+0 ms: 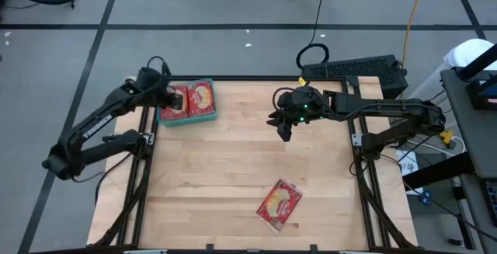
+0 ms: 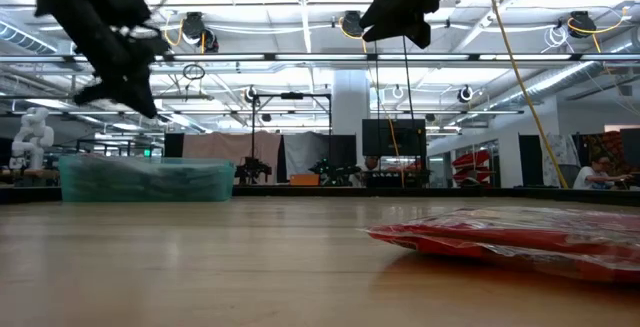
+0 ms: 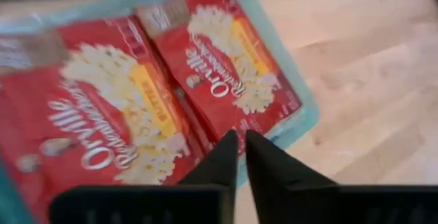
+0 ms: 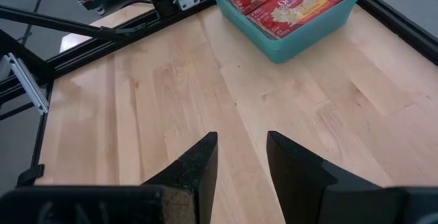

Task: Sort popcorn bags into baskets
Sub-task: Put the red popcorn bag into the blue bin

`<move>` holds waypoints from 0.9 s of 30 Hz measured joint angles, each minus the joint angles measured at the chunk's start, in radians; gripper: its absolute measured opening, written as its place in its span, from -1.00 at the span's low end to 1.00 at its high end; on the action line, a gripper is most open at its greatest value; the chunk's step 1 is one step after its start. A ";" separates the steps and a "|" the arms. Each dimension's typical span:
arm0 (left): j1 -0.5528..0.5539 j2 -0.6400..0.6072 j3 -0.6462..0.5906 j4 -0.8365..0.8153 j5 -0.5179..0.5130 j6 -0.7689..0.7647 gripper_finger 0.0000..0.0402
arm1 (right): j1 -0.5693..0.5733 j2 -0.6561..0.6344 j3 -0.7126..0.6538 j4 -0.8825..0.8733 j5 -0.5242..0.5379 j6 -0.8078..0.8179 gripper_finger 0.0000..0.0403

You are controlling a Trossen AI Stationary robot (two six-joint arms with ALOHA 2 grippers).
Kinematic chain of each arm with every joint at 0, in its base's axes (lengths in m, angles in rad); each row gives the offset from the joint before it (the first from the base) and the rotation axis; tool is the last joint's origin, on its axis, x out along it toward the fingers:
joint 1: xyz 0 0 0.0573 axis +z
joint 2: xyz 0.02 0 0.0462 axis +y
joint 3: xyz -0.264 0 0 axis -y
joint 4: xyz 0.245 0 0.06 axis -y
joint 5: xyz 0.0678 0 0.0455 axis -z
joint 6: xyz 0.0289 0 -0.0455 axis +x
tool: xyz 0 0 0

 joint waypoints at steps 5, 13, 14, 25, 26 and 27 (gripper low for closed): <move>-0.033 0.097 -0.045 0.104 -0.097 -0.040 -0.95 | 0.000 0.000 0.000 0.000 0.000 0.031 -0.41; 0.006 0.245 -0.056 0.098 -0.163 0.051 -0.98 | 0.003 0.000 0.000 0.002 -0.001 0.076 -0.41; 0.012 0.260 -0.058 0.093 -0.161 0.061 -0.98 | 0.003 0.000 0.000 0.003 -0.001 0.080 -0.41; 0.063 0.286 -0.056 -0.006 -0.219 0.165 -0.95 | 0.003 0.000 0.000 0.005 -0.002 0.083 -0.41; 0.068 0.286 -0.056 -0.010 -0.219 0.170 -0.97 | 0.003 0.000 0.000 0.006 -0.002 0.082 -0.41; 0.072 0.284 -0.056 -0.012 -0.219 0.171 -0.98 | 0.003 0.000 0.000 0.007 -0.002 0.082 -0.41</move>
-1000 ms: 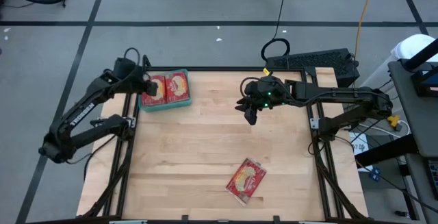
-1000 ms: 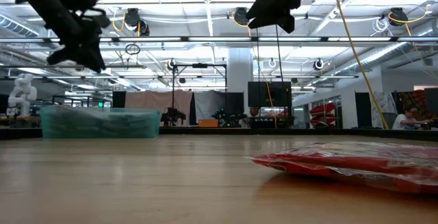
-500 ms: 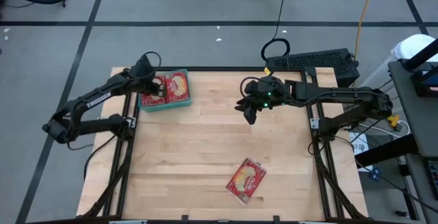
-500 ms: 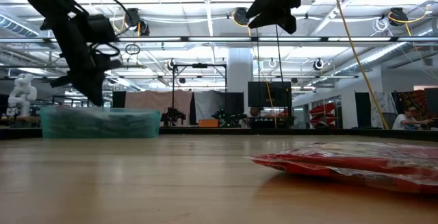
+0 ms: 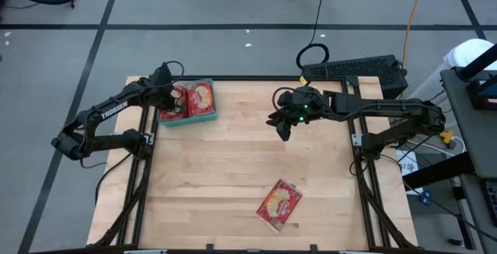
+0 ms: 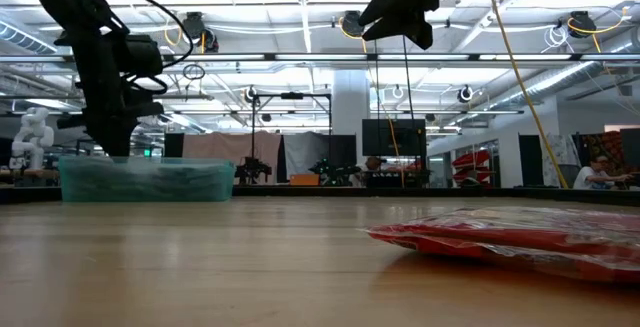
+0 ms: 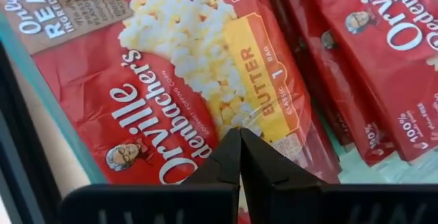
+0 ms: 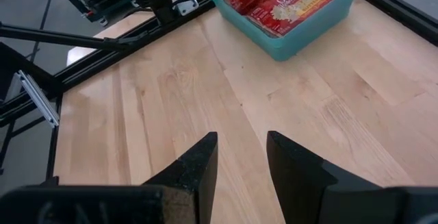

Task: Sort popcorn bags into baskets
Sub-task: Put the red popcorn bag into the blue bin

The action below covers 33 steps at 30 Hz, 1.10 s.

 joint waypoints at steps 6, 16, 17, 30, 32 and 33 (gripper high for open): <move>0.029 -0.041 0.009 -0.010 -0.017 -0.025 -0.93 | 0.000 0.000 0.000 0.000 0.000 0.000 -0.41; 0.022 -0.194 0.070 -0.014 0.194 -0.036 -0.96 | 0.002 0.000 0.000 -0.019 -0.048 0.198 -0.41; 0.007 -0.213 0.079 -0.007 0.238 -0.047 -0.94 | 0.005 -0.001 0.000 -0.037 -0.061 0.243 -0.41; -0.467 -0.350 0.092 0.012 0.407 -0.229 -0.88 | 0.209 0.005 -0.025 -0.464 -0.197 0.732 -0.37; -0.557 -0.346 0.092 0.048 0.393 -0.275 -0.88 | 0.262 0.006 -0.063 -0.443 -0.243 0.827 -0.33; -0.602 -0.342 0.092 0.078 0.378 -0.301 -0.88 | 0.290 0.006 -0.084 -0.416 -0.260 0.865 -0.30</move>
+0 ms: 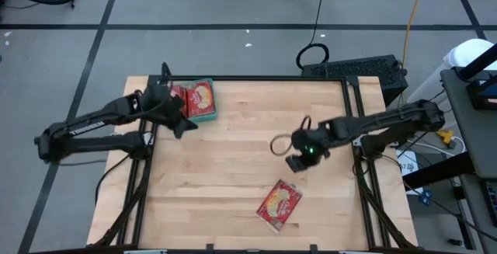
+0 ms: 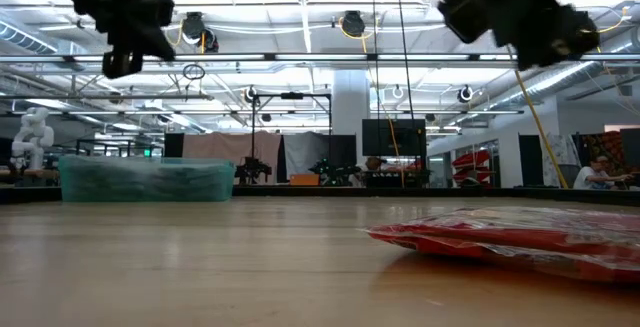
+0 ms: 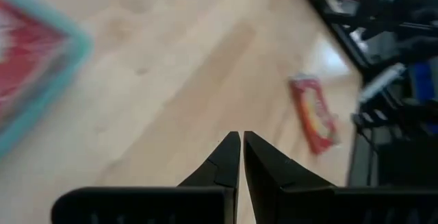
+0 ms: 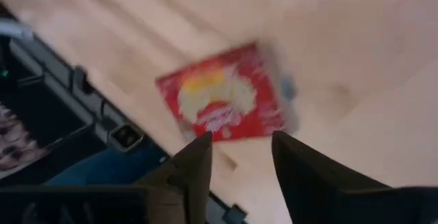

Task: Sort popcorn bags into baskets
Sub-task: Put the red popcorn bag into the blue bin

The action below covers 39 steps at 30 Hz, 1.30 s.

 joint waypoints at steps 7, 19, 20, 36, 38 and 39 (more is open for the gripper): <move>-0.240 0.073 0.000 0.226 -0.107 -0.139 -0.88 | 0.155 0.002 -0.179 0.257 -0.001 0.190 -0.05; -0.499 0.328 0.000 0.526 -0.134 -0.253 -0.88 | 0.227 0.001 -0.430 0.589 0.077 0.298 0.30; -0.518 0.356 0.000 0.562 -0.137 -0.253 -0.88 | 0.234 0.001 -0.433 0.589 0.078 0.292 0.30; -0.667 0.964 0.231 0.955 -0.149 -0.107 -0.88 | 0.365 0.113 -0.460 0.743 0.109 0.469 0.30; -0.667 1.038 0.283 0.961 -0.149 -0.089 -0.88 | 0.370 0.143 -0.459 0.785 0.107 0.469 0.30; -0.667 1.070 0.306 0.961 -0.148 -0.086 -0.88 | 0.372 0.157 -0.459 0.798 0.108 0.469 0.30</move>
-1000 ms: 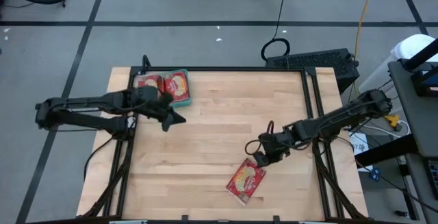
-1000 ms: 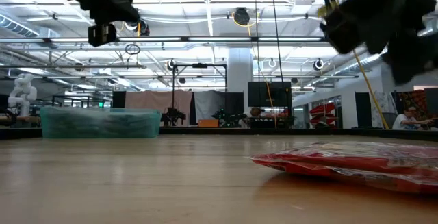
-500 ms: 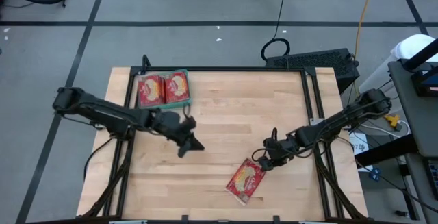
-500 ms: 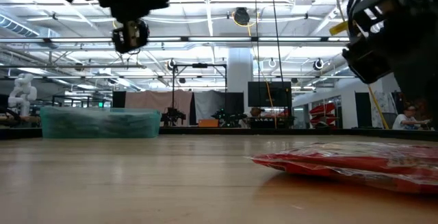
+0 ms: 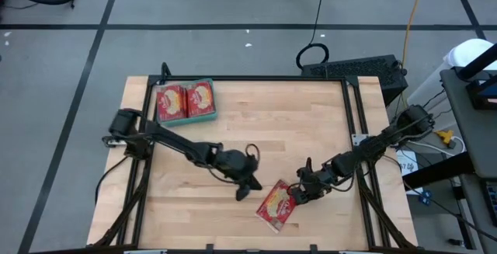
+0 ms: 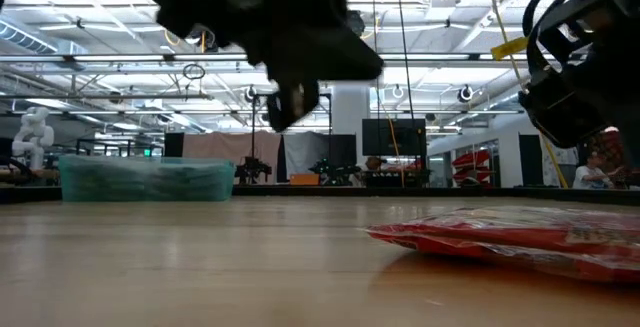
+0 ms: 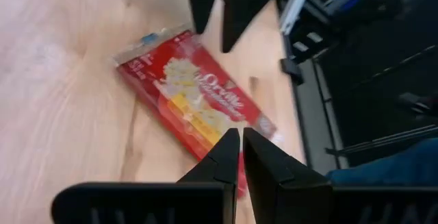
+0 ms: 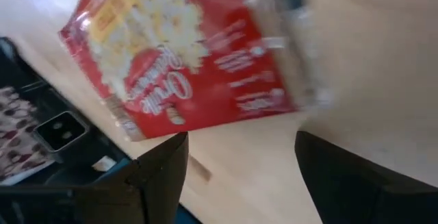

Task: Sort popcorn bags into baskets
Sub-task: Put the red popcorn bag into the blue bin

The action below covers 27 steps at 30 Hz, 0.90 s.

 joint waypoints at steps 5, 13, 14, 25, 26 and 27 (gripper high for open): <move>0.001 0.130 0.085 0.001 0.013 -0.004 -0.88 | 0.002 0.073 0.002 0.110 0.006 0.000 0.30; 0.015 0.256 0.105 -0.011 0.054 -0.085 -0.88 | -0.011 0.100 0.003 0.151 0.165 -0.052 0.20; 0.018 0.263 0.105 -0.001 0.064 -0.083 -0.88 | -0.017 0.101 0.003 0.151 0.182 -0.066 0.16; 0.049 0.269 0.105 0.000 0.076 0.028 -0.88 | -0.100 0.105 -0.001 0.190 0.313 -0.253 -0.23; 0.053 0.269 0.105 0.000 0.076 0.028 -0.88 | -0.108 0.105 -0.001 0.190 0.312 -0.269 -0.29; 0.057 0.269 0.105 0.000 0.076 0.028 -0.88 | -0.115 0.105 -0.001 0.190 0.314 -0.288 -0.35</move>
